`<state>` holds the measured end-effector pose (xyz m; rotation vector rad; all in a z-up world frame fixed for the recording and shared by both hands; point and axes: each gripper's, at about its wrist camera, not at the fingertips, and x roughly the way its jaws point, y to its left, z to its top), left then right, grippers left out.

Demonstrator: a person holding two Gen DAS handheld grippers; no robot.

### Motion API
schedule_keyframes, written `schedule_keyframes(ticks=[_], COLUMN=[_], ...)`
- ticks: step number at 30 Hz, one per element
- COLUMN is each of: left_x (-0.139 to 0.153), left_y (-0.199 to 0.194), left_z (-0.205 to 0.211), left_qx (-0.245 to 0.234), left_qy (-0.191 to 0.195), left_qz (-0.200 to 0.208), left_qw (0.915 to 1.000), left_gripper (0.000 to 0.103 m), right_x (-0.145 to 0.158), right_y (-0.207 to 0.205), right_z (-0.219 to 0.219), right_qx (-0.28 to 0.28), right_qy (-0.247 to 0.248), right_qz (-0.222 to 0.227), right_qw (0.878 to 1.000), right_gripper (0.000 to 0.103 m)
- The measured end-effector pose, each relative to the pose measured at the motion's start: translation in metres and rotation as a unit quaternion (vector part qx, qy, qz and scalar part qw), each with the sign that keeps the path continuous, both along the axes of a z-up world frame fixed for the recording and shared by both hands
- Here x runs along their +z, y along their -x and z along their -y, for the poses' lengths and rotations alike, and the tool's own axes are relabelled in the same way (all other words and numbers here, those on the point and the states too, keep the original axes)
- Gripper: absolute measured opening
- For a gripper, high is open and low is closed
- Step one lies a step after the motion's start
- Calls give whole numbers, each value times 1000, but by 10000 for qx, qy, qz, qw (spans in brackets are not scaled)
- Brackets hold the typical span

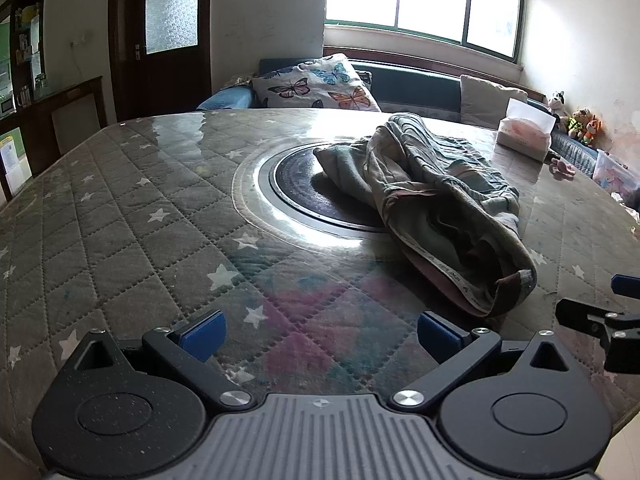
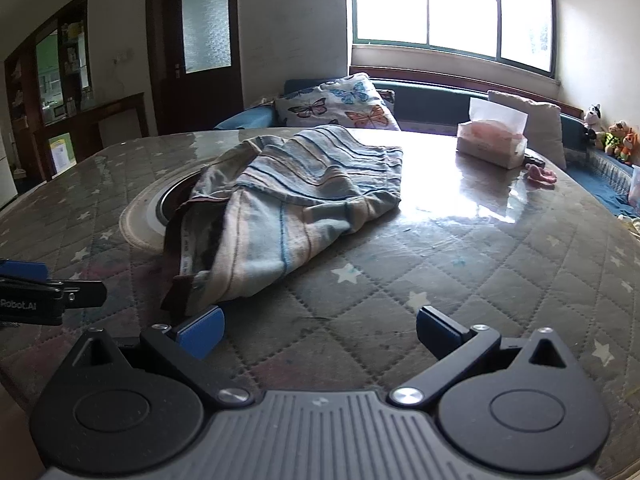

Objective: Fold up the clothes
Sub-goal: 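Reach both grippers toward the crumpled striped shirt on the table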

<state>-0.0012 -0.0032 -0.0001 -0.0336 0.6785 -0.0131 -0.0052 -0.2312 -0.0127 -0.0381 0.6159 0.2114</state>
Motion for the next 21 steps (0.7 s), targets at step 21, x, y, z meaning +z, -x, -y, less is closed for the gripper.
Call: schedule_keyframes(ticks=[21], left_x=[-1], left_y=[-5], left_z=[4], left_qx=[-167], left_qy=[76], left_qz=[-120], left_qw=[9998], left_gripper=[103], right_x=[1], right_y=[0], right_z=[-17], right_qx=[-62], right_qy=[54], right_qz=[-39], right_qw=[10000], right_gripper=[103])
